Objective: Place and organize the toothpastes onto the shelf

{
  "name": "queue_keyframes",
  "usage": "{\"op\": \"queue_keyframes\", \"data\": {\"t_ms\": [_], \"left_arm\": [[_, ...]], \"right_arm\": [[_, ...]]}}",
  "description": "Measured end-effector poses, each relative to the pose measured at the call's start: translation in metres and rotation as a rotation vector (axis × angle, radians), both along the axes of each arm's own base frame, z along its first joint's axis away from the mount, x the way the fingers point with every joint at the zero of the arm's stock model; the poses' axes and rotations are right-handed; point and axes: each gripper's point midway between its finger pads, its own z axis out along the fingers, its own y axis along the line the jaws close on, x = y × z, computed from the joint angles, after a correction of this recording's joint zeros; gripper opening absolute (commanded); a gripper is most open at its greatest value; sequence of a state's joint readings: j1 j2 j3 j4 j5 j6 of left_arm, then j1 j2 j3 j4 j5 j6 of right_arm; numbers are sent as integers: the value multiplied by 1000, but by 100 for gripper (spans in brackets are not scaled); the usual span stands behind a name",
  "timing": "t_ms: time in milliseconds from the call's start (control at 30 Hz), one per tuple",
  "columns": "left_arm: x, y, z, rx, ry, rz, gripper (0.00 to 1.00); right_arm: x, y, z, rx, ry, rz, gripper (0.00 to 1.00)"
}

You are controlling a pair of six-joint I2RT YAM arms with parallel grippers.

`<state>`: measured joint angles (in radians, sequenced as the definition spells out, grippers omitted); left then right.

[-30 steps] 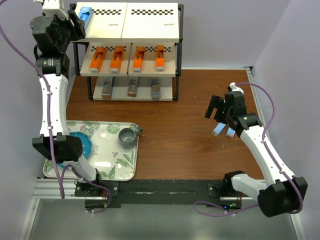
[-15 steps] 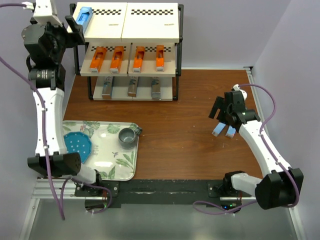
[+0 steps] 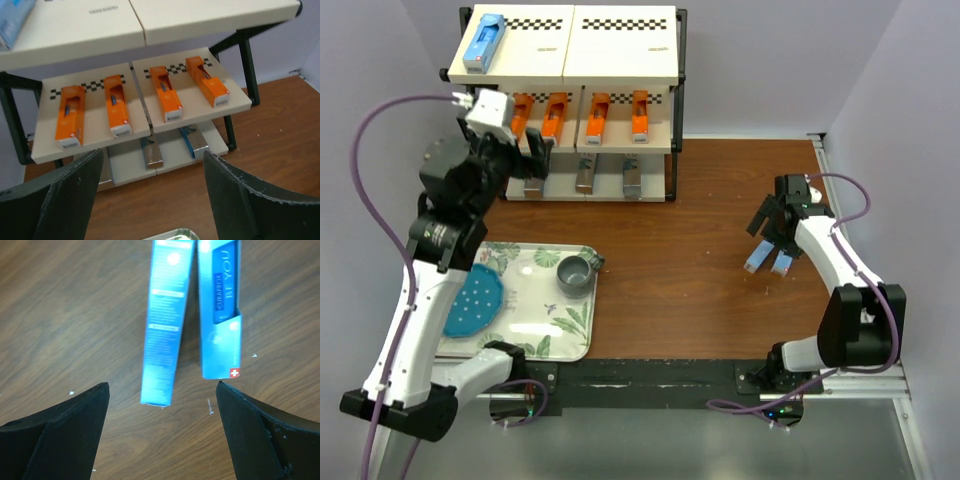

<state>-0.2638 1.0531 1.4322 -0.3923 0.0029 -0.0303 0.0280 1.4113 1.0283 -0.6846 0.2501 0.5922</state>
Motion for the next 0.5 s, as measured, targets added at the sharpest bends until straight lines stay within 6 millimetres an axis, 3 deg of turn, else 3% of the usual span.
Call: {"op": "queue_keyframes", "data": {"t_ms": [267,400,500], "left_arm": [[-25,-25,-95,43,168,-115,87],[-31,-38,-120,61,214,-159,87],[-35,-47,-126,69,216,-191,87]], "right_arm": [[10,-58,-7,-4,4,-174,88],[24,-77,-11,-15,-2,-195,87],[41,-88,-11,-33,-9,-183,84]]}}
